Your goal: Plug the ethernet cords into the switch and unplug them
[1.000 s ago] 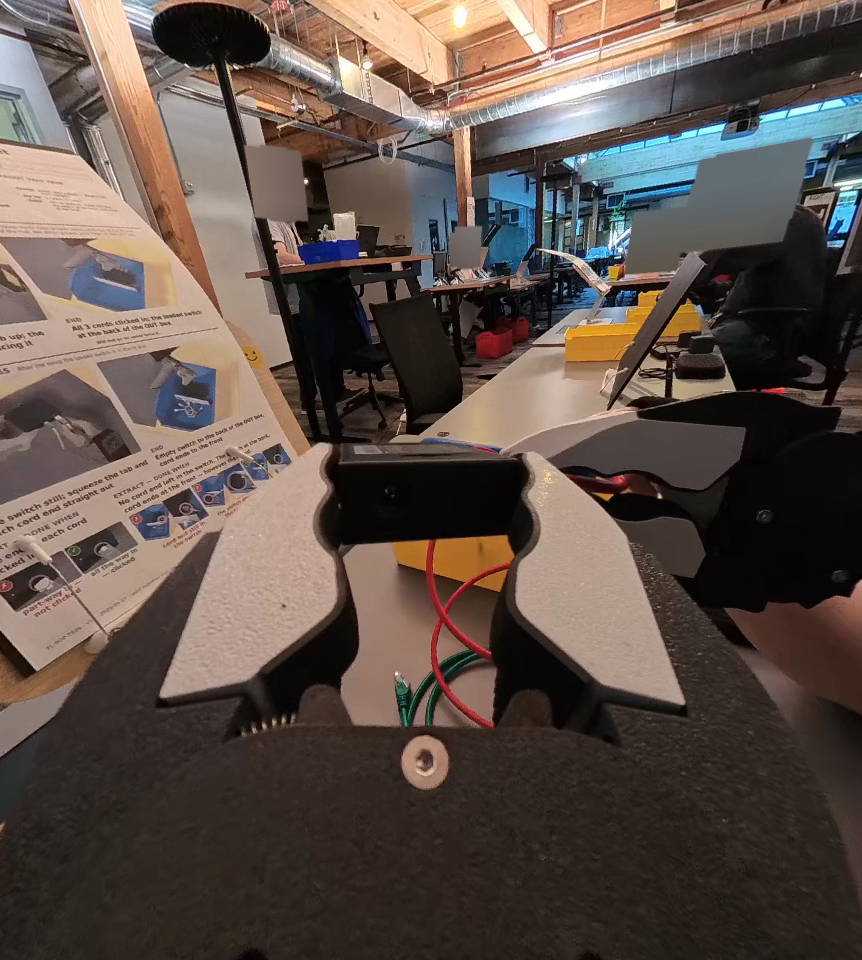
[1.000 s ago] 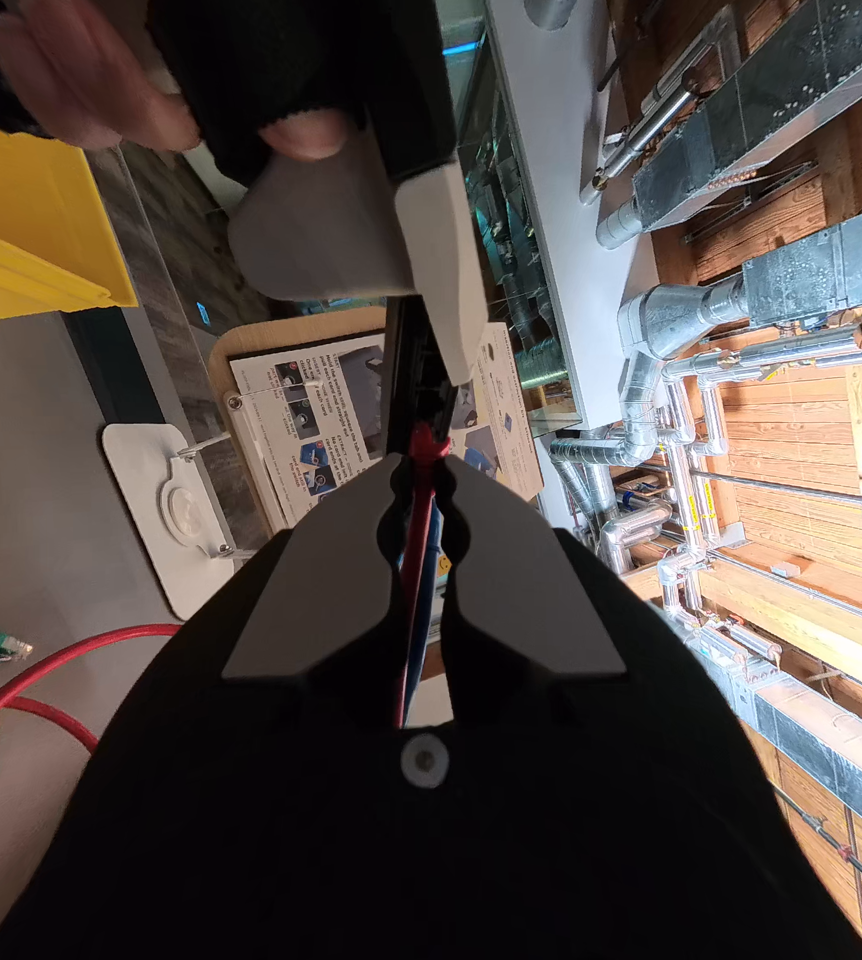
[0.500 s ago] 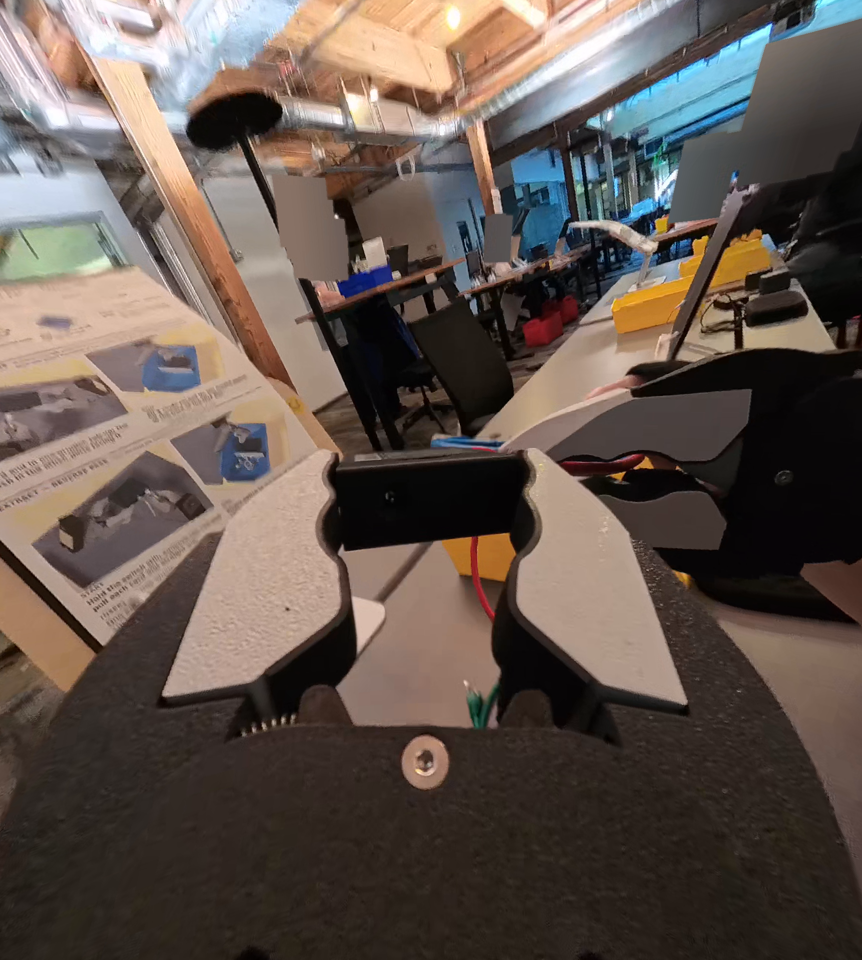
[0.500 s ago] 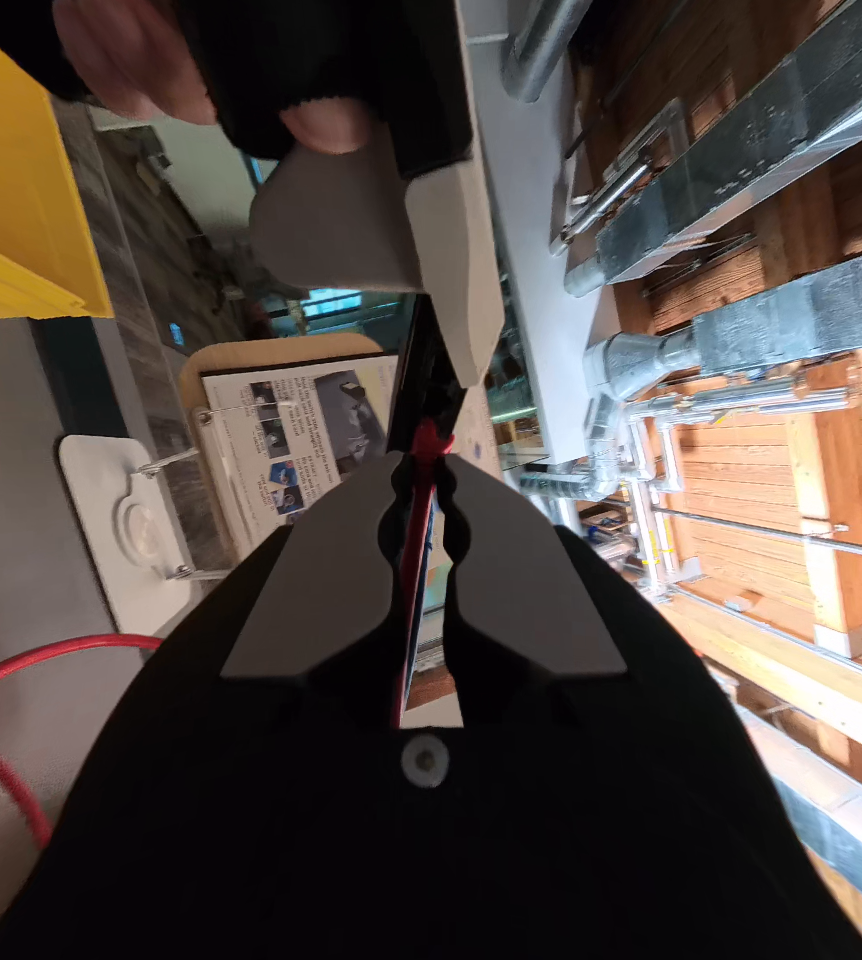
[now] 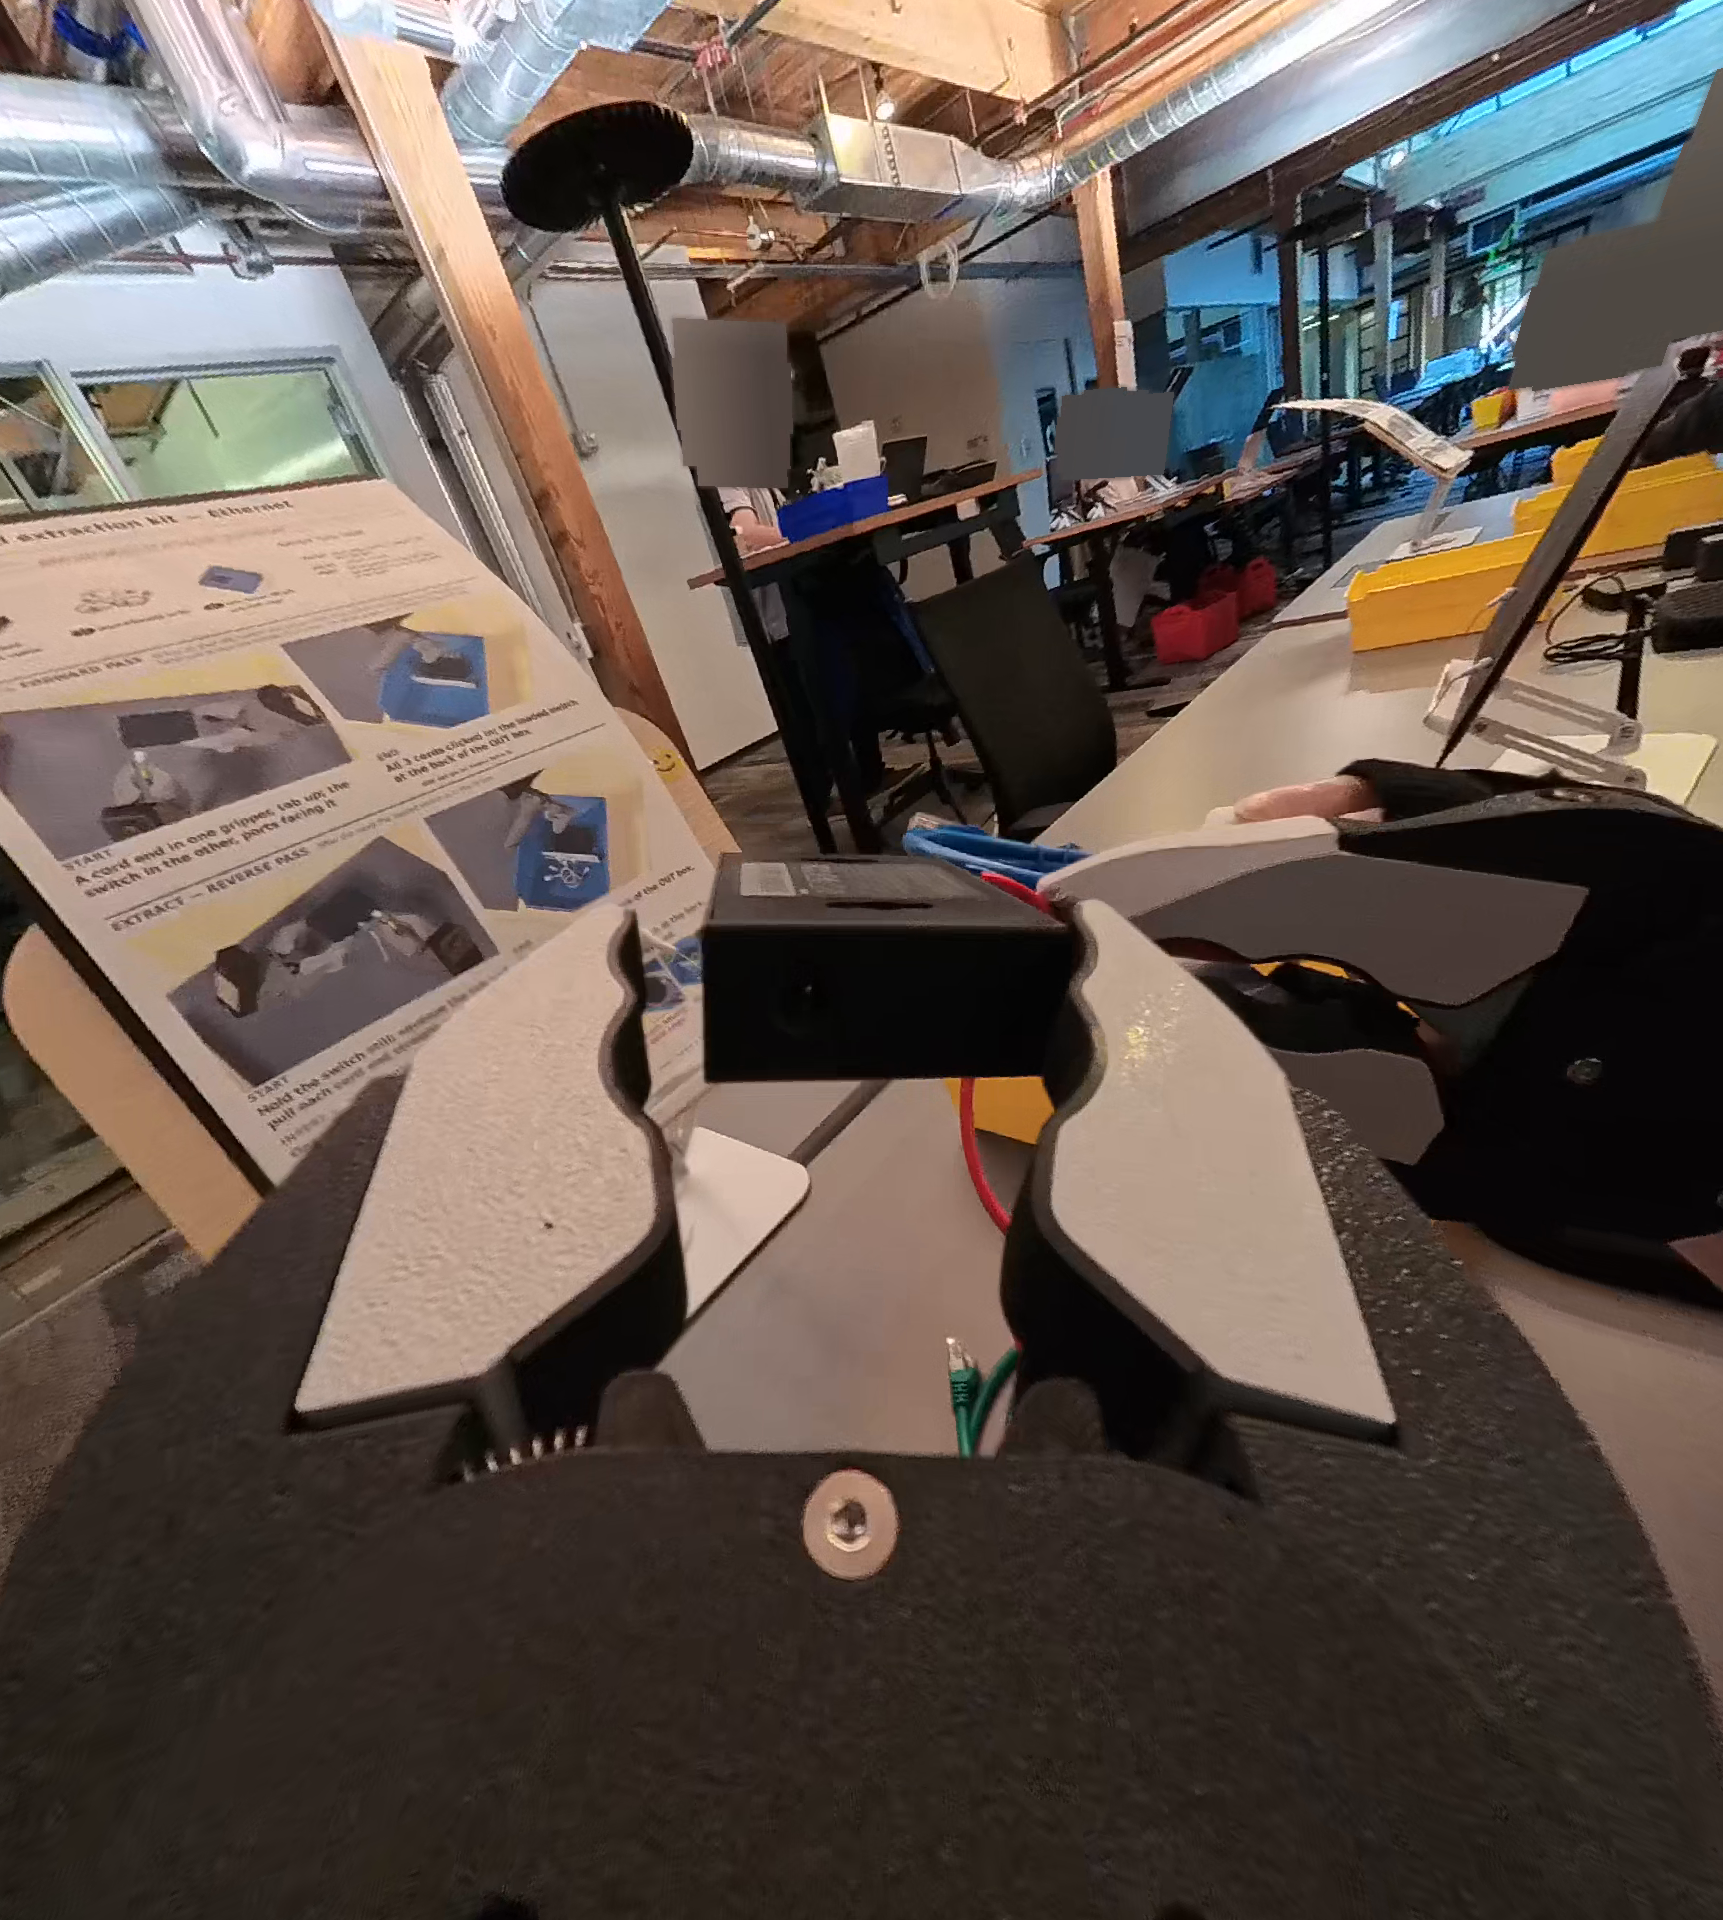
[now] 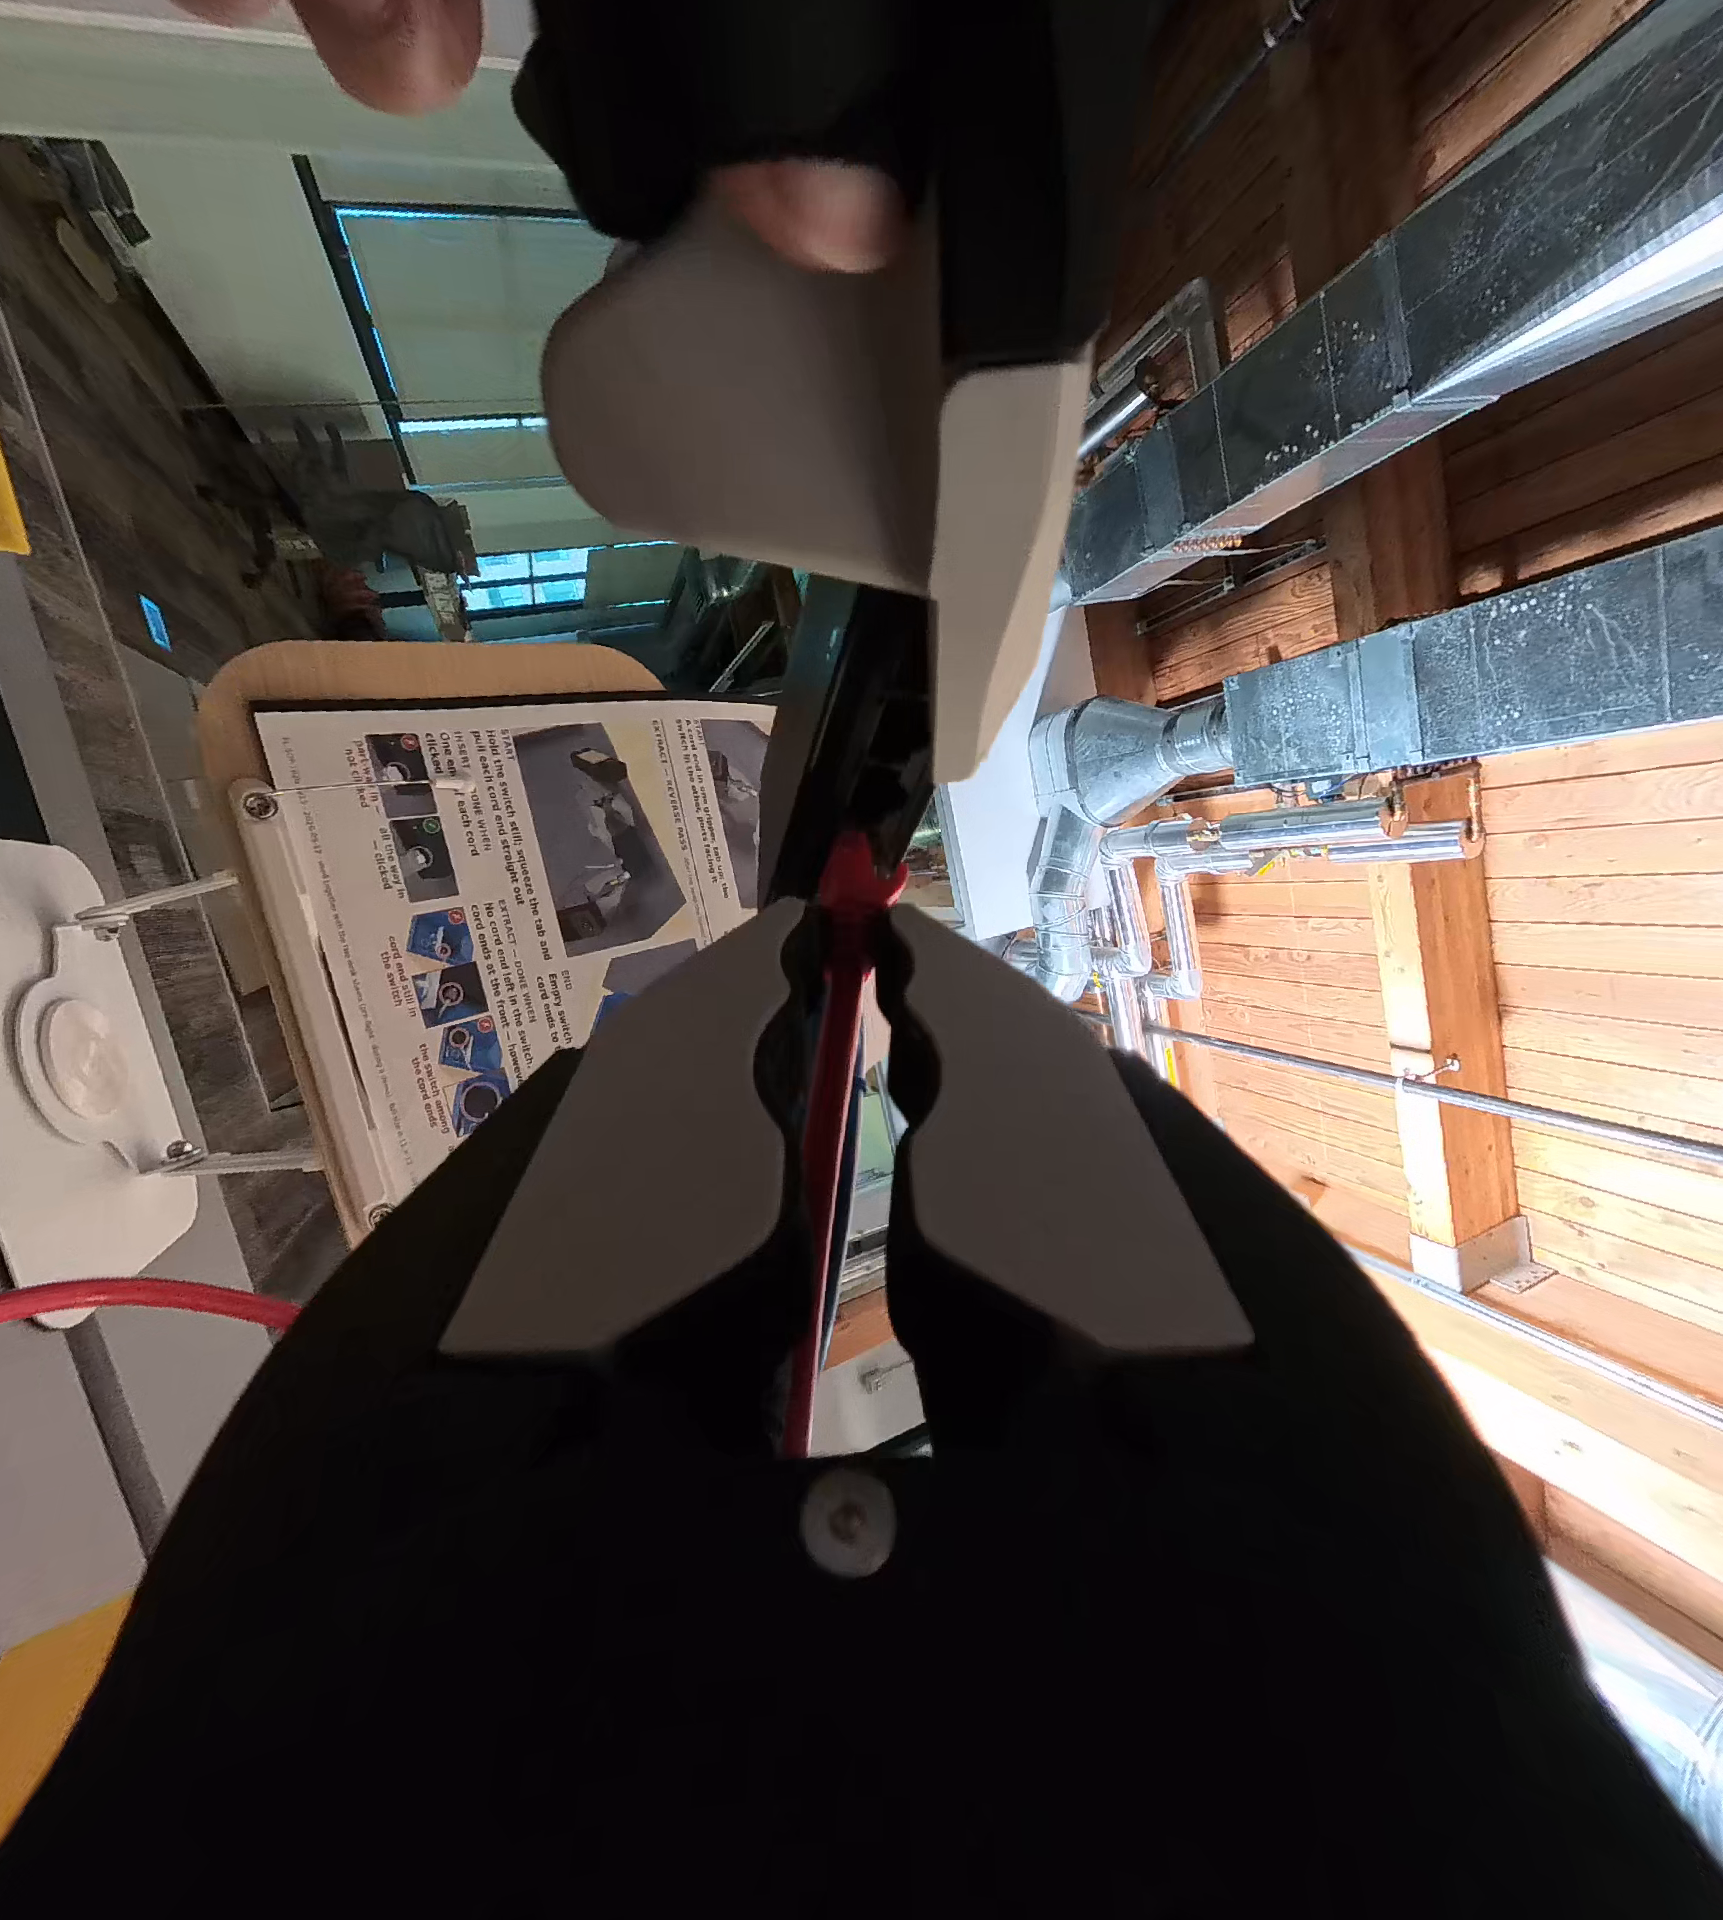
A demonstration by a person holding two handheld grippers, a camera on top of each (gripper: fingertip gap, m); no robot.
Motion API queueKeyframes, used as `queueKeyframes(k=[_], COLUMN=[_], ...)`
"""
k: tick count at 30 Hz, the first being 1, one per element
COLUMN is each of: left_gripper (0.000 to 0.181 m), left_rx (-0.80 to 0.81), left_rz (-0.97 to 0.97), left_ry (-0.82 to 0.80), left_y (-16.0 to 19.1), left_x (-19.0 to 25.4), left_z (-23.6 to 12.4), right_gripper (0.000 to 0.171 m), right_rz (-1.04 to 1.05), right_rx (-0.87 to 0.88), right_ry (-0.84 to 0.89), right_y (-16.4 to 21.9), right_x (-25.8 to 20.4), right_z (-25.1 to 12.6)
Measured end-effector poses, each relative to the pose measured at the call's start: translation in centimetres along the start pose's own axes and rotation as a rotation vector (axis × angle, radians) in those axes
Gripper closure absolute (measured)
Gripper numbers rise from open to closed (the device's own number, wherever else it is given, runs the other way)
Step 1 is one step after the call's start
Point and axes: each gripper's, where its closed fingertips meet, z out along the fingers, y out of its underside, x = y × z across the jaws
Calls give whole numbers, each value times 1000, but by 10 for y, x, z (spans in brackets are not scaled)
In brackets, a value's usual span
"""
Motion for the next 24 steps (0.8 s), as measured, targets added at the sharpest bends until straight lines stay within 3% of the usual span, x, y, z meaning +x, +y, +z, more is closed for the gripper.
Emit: queueKeyframes(k=[2, 24], left_gripper=[118, 118], left_rx=[-13, 8], left_rz=[-2, 7], left_ry=[41, 72], left_y=[3, 6], left_x=[5, 5], left_z=[1, 3], right_gripper=[160, 161], right_rz=[-13, 16], right_rx=[-4, -20], right_ry=[-1, -72], right_y=[1, 1], right_x=[-2, -3], right_z=[0, 0])
